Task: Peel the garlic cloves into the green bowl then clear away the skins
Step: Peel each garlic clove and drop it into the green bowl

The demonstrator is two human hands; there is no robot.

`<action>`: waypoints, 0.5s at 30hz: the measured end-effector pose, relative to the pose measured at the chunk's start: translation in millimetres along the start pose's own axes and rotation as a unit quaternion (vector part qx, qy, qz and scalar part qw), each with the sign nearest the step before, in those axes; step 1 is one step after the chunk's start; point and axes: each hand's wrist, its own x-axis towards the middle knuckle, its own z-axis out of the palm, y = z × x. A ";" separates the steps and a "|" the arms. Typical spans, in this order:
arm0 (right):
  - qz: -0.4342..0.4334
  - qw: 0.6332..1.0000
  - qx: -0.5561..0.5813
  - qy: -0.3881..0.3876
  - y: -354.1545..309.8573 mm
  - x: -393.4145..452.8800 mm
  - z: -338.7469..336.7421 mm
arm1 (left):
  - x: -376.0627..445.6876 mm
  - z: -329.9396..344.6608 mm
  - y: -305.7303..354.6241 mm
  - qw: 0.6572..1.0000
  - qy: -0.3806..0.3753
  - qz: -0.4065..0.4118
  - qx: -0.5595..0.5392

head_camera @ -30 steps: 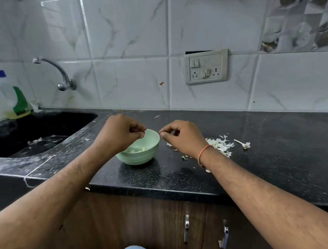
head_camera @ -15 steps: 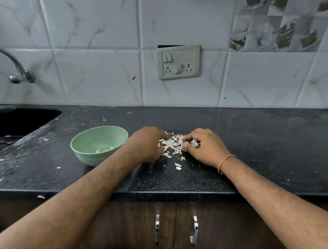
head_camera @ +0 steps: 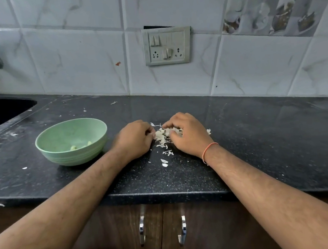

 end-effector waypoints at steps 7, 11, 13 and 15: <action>-0.020 0.995 0.085 0.049 -2.5 7.3 0.3 | 2.0 3.1 -1.3 0.980 0.047 0.033 -0.191; 0.006 0.979 0.197 0.045 -7.7 6.0 -3.0 | 1.0 1.5 -0.3 0.972 0.041 0.056 -0.224; 0.031 0.970 0.236 0.046 -9.3 6.2 -2.9 | 0.4 0.5 0.2 0.973 0.033 0.064 -0.218; 0.058 0.961 0.266 0.047 -9.8 6.2 -2.6 | 0.5 1.6 -1.2 0.977 0.024 0.059 -0.203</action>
